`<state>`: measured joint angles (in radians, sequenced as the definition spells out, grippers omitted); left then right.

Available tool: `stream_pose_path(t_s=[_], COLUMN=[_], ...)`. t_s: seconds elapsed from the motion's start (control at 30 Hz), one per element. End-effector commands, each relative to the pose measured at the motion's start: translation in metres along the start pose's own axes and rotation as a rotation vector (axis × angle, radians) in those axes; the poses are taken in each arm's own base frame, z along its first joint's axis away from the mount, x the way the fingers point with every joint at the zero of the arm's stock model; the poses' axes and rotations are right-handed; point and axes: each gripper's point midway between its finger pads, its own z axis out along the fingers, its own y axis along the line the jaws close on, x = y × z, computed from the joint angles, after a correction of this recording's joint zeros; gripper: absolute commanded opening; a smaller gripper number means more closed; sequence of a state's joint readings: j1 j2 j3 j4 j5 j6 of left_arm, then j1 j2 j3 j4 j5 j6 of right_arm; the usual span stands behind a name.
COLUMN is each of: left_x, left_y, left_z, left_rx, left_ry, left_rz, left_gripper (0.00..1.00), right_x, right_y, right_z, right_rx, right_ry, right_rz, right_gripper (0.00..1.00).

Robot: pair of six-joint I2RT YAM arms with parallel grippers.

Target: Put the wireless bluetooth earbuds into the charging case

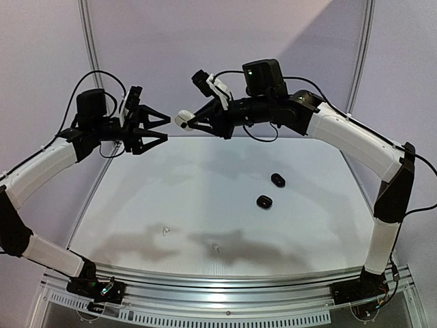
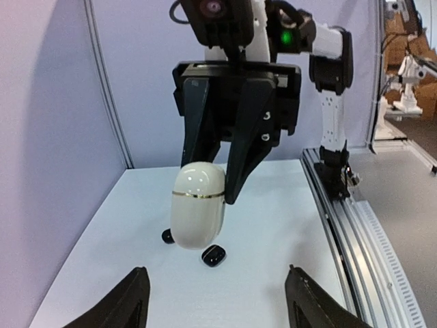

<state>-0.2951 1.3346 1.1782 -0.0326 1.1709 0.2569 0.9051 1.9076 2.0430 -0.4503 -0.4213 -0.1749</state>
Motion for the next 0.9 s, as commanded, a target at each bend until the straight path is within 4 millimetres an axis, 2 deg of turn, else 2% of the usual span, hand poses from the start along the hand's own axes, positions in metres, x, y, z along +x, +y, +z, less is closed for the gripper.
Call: stream_pose_path(t_s=[0.0,0.1,0.23,0.33,0.47,0.63,0.77,0.87], left_x=[0.022,0.027,0.030,0.033,0.033,0.030,0.028,0.026], left_y=[-0.023,-0.029,-0.030,-0.034,-0.035,-0.039,-0.040,-0.040], left_z=[0.006,0.014,0.017,0.020,0.023,0.024,0.026,0.028], left_rx=[0.090,0.119,0.125,0.141,0.149,0.166,0.172,0.176], left_ry=[0.083,0.100,0.114,0.127,0.127,0.114,0.104,0.095], left_rz=[0.009,-0.021,-0.030,-0.034,-0.025,-0.011,-0.006,-0.011], left_gripper=[0.66,0.59,0.44,0.42,0.33,0.33,0.40,0.35], right_x=[0.035,0.034,0.029,0.025,0.026,0.029,0.028,0.026], right_y=[0.026,0.031,0.033,0.034,0.034,0.033,0.031,0.032], right_z=[-0.002,0.003,0.008,0.009,0.011,0.013,0.014,0.016], right_rx=[-0.015,-0.023,-0.019,-0.023,-0.023,-0.017,-0.011,-0.015], right_ry=[0.187,0.186,0.177,0.165,0.172,0.186,0.188,0.181], right_rz=[-0.168,-0.189,-0.213,-0.214,-0.214,-0.211,-0.211,-0.207], right_gripper=[0.00,0.00,0.00,0.00,0.00,0.00,0.00,0.00])
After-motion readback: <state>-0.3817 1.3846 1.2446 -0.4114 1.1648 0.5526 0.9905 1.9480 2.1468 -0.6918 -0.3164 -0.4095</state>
